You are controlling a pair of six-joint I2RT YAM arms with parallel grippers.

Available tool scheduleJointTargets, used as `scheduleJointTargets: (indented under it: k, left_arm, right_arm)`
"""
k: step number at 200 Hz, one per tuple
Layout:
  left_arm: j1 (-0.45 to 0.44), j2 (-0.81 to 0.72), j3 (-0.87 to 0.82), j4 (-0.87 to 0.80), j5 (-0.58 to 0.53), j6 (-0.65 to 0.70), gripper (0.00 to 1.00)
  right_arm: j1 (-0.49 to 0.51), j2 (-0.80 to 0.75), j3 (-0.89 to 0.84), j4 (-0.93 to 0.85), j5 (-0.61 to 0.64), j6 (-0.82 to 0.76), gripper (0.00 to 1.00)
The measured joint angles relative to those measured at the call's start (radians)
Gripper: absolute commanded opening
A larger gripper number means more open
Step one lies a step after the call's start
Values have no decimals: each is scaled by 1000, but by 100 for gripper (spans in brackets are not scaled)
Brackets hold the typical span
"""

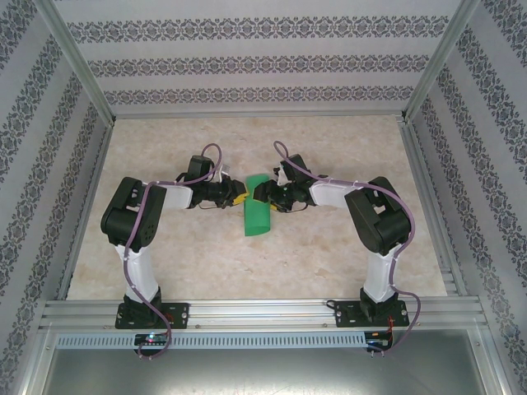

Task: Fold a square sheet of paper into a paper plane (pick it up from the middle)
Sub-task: Hold the square sheet of paper at the center of the table.

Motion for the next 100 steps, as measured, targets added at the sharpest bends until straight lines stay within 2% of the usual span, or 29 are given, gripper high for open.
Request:
scheduleJointTargets:
  k: [50, 100]
  left_arm:
    - [0, 0, 0, -6, -3, 19, 5]
    - [0, 0, 0, -11, -4, 32, 1]
  right_arm:
    - [-12, -5, -3, -17, -10, -5, 58]
    - [-13, -10, -2, -40, -28, -10, 58]
